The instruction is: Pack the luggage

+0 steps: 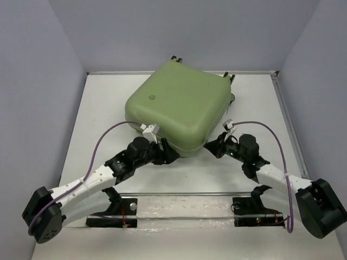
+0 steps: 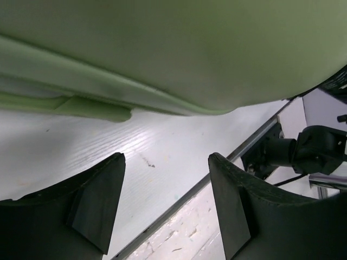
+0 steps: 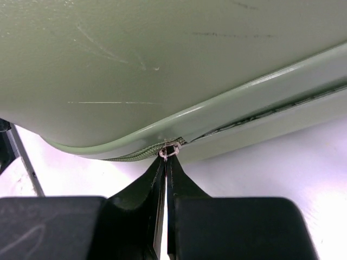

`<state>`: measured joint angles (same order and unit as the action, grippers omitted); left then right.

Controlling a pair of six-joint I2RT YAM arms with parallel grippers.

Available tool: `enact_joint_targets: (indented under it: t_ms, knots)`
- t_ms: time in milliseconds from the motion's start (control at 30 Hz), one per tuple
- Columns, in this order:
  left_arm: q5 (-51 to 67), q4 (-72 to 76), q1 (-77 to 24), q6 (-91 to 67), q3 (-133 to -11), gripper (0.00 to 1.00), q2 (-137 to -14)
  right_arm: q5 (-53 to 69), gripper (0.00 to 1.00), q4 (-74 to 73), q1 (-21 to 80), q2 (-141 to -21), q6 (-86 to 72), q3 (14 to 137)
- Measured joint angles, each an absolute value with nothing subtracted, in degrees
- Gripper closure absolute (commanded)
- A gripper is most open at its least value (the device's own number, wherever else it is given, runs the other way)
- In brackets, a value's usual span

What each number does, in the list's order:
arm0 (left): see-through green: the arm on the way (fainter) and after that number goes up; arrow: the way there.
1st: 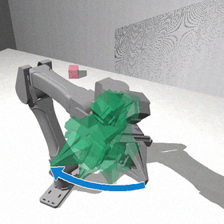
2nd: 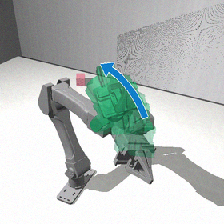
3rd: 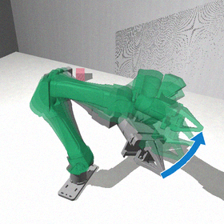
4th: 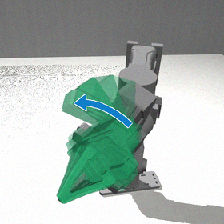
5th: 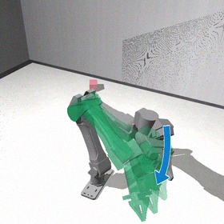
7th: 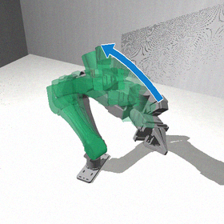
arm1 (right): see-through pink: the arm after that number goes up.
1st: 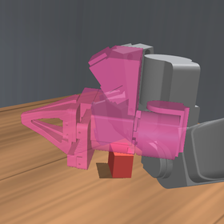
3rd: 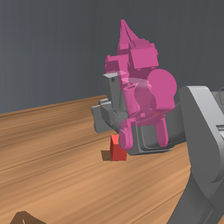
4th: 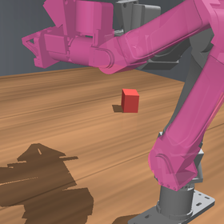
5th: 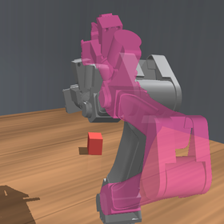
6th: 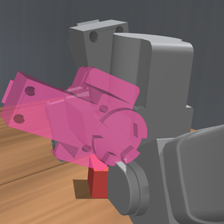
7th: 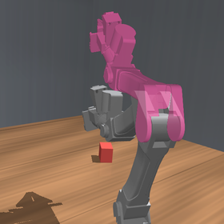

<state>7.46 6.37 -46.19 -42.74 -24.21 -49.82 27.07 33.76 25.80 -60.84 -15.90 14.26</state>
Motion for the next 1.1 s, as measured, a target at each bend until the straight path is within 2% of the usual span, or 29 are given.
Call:
enact_joint_targets:
  t_ms: [200,433,667,833,900,933,967,1000,1033,1067,1100]
  knots:
    - [6.8,12.1,-46.5,-42.5,-28.7,0.28,-58.0,19.0,0.93,25.6,32.0,-53.6,-19.2,13.2]
    - [9.4,11.6,-48.0,-41.0,-33.7,0.3,-64.8,-0.1,0.93,11.4,51.4,-45.9,-24.6,15.6]
    - [9.5,12.0,-48.3,-41.4,-34.7,0.32,-67.3,-15.3,0.93,7.6,64.4,-59.2,-27.3,25.9]
    - [9.2,11.9,-48.2,-41.3,-34.7,0.33,-67.3,-23.3,0.93,13.0,68.9,-71.7,-28.8,32.3]
    - [8.5,11.6,-47.8,-41.2,-34.7,0.29,-66.8,-26.7,0.93,20.1,70.0,-74.1,-29.6,30.6]
    - [8.0,11.4,-47.7,-41.0,-34.7,0.22,-66.7,-28.2,0.93,26.4,70.2,-75.6,-30.5,29.0]
    - [7.1,10.8,-47.6,-40.8,-34.7,0.18,-66.1,-29.0,0.89,30.2,70.3,-77.0,-31.1,28.0]
    - [6.6,10.1,-47.4,-40.7,-34.7,0.15,-65.7,-29.5,0.8,33.2,70.5,-78.0,-31.7,27.3]
    - [6.1,9.0,-47.0,-40.3,-34.8,0.11,-64.7,-29.5,0.69,35.8,70.7,-78.7,-32.7,26.8]
    - [5.5,7.3,-46.7,-39.5,-35.0,0.1,-63.2,-29.1,0.49,37.9,71.0,-78.7,-33.5,26.1]
    - [5.4,6.5,-45.9,-38.8,-35.2,0.09,-62.3,-28.4,0.41,39.2,71.3,-78.1,-34.3,25.3]
